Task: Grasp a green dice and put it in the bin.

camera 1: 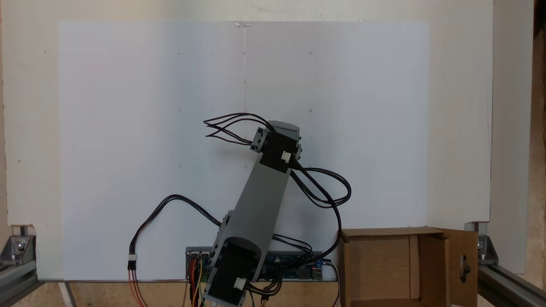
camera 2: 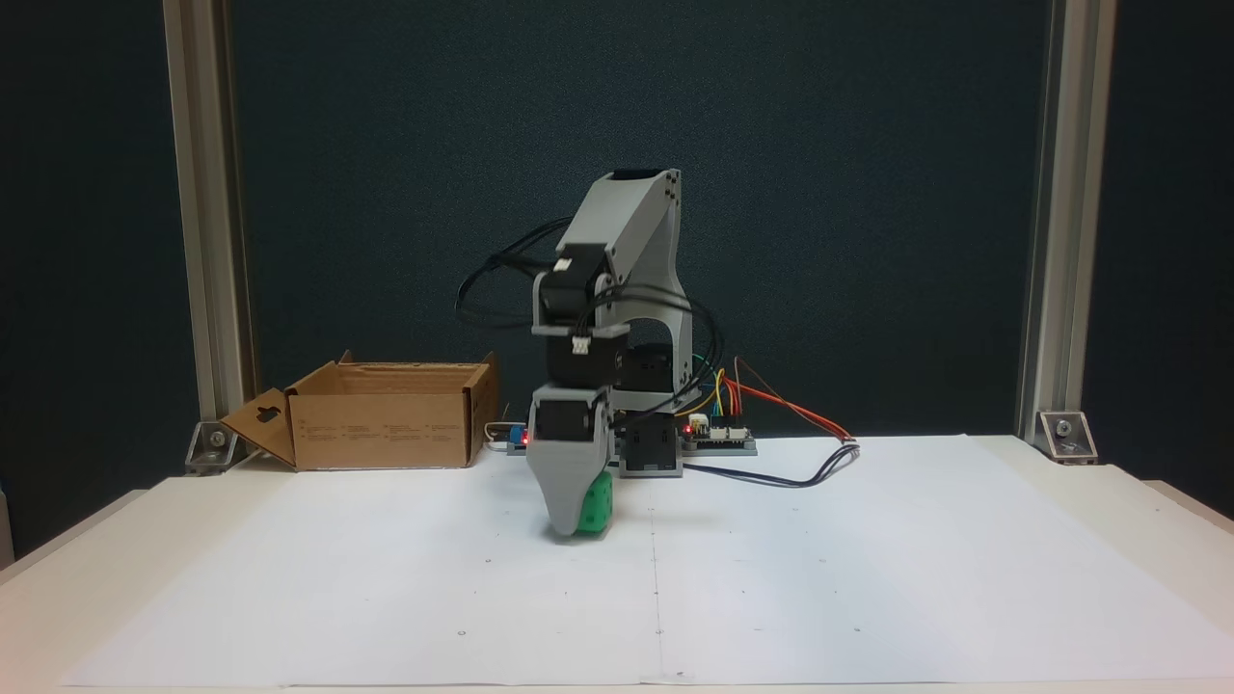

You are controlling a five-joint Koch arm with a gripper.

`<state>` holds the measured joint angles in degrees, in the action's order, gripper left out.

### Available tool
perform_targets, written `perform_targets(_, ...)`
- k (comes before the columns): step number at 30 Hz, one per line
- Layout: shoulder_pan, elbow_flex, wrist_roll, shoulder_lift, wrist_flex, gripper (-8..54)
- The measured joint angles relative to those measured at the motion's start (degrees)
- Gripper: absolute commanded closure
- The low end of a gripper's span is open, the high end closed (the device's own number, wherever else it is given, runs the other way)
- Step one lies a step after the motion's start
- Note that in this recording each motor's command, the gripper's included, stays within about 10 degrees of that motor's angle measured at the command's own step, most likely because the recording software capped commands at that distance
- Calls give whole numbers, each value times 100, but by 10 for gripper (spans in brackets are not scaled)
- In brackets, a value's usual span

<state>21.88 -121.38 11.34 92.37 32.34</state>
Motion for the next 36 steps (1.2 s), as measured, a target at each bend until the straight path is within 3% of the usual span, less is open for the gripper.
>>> perform_targets(9,-114,2566,-431,369,2575,340)
perform_targets(18,562,2628,-466,413,2689,340)
perform_targets(22,1687,2900,-378,457,2646,340)
perform_targets(30,4931,4043,791,396,2654,340)
perform_targets(36,6688,5019,1151,-396,2654,340)
